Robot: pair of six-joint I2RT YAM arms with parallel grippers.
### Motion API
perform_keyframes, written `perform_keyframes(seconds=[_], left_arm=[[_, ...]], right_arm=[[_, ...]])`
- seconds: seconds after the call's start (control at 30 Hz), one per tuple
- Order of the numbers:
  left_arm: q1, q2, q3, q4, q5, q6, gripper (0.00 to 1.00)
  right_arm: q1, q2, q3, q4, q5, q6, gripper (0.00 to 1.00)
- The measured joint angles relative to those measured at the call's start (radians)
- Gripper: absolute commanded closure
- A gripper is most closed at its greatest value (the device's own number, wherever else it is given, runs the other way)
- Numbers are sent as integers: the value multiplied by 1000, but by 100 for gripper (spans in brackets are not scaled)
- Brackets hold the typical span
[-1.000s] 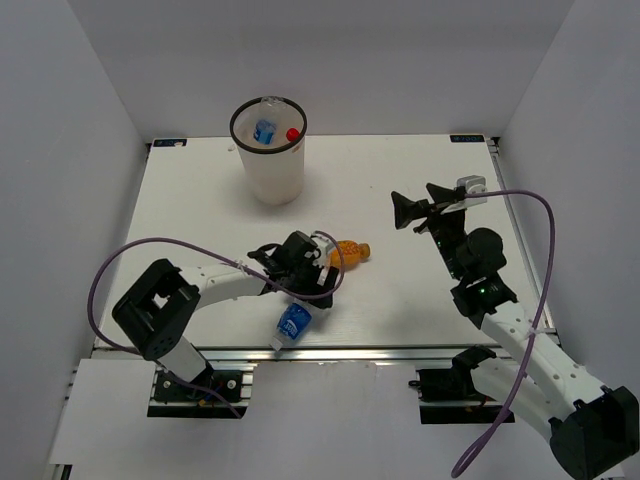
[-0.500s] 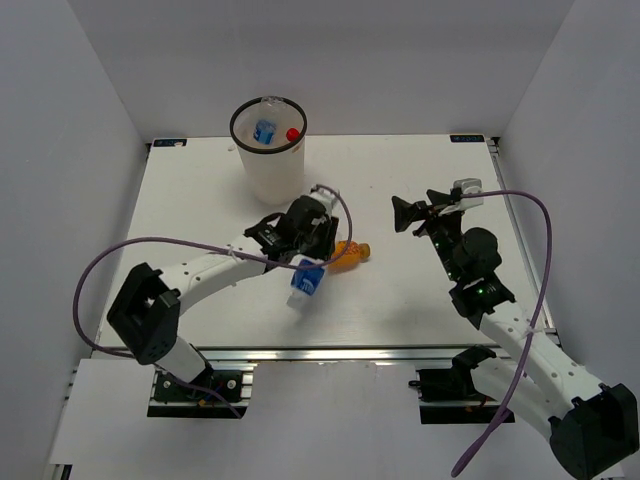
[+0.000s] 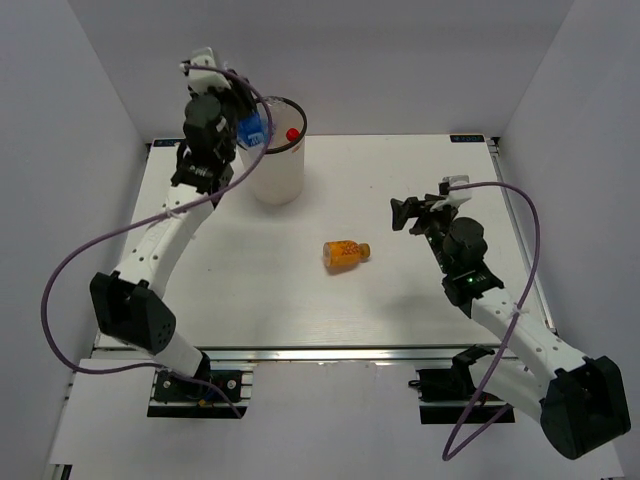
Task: Put the plastic bottles in the bin
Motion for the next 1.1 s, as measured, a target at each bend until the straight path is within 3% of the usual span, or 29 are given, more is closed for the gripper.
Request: perform_keyframes(seconds=[0.13, 0.3, 0.4, 0.53, 0.7, 0.83, 0.87, 0.93, 0.97, 1.1], left_arm=[[61, 109, 150, 100, 38, 3, 82], [131, 218, 226, 196, 134, 7, 79], [165, 266, 211, 260, 206, 23, 70], [185, 322, 179, 328, 311, 49, 75], [185, 377, 127, 407, 407, 67, 70], [183, 397, 53, 480, 433, 76, 55], [184, 397, 20, 508, 436, 78, 37], [184, 397, -45, 561, 438, 81, 26], [184, 397, -81, 588, 441, 80, 11], [185, 399, -136, 616, 444, 74, 6]], right_arm=[[-11, 66, 2, 0, -14, 0, 11], [-26, 114, 5, 5, -33, -1, 11], [-34, 132, 8, 18, -40, -5, 11], [-44, 159, 9, 55, -128, -49, 11], [-45, 208, 9, 81, -297, -143, 11], [-45, 267, 9, 82, -432, -216, 11], [-45, 283, 9, 82, -477, -239, 11], [-45, 311, 9, 79, -559, -281, 11], [-45, 325, 9, 74, -602, -303, 11], [-43, 365, 31, 6, -736, -388, 11]])
